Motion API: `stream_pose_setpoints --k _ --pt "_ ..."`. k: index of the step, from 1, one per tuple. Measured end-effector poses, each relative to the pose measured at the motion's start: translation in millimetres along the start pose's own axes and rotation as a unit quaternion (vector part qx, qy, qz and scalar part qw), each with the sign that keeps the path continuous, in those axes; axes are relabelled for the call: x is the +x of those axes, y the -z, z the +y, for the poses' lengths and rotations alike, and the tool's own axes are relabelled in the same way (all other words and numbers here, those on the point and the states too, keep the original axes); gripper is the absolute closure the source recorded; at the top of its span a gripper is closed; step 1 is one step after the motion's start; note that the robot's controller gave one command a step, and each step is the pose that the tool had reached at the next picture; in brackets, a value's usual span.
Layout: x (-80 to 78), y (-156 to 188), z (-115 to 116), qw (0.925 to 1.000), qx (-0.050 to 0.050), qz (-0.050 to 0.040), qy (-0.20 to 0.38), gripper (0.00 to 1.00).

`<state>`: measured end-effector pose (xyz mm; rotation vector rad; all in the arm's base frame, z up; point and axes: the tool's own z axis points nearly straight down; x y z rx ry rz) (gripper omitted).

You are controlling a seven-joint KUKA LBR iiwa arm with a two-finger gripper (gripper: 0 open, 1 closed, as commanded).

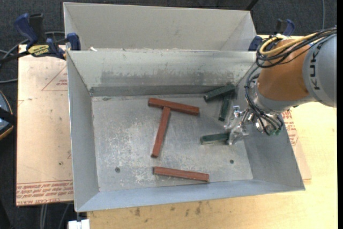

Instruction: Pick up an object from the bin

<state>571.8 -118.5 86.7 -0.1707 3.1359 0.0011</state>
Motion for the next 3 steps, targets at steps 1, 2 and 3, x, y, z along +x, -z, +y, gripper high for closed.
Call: stream_pose_setpoints --k 1,2,3 --pt "-2.2 109 10 0.9999 0.0 -0.0009 -0.011 1.0" --pt "-2.3 109 10 0.9999 0.0 -0.0008 -0.011 1.0" --pt "-21.3 225 1 0.9804 0.002 -0.0031 0.197 1.0"
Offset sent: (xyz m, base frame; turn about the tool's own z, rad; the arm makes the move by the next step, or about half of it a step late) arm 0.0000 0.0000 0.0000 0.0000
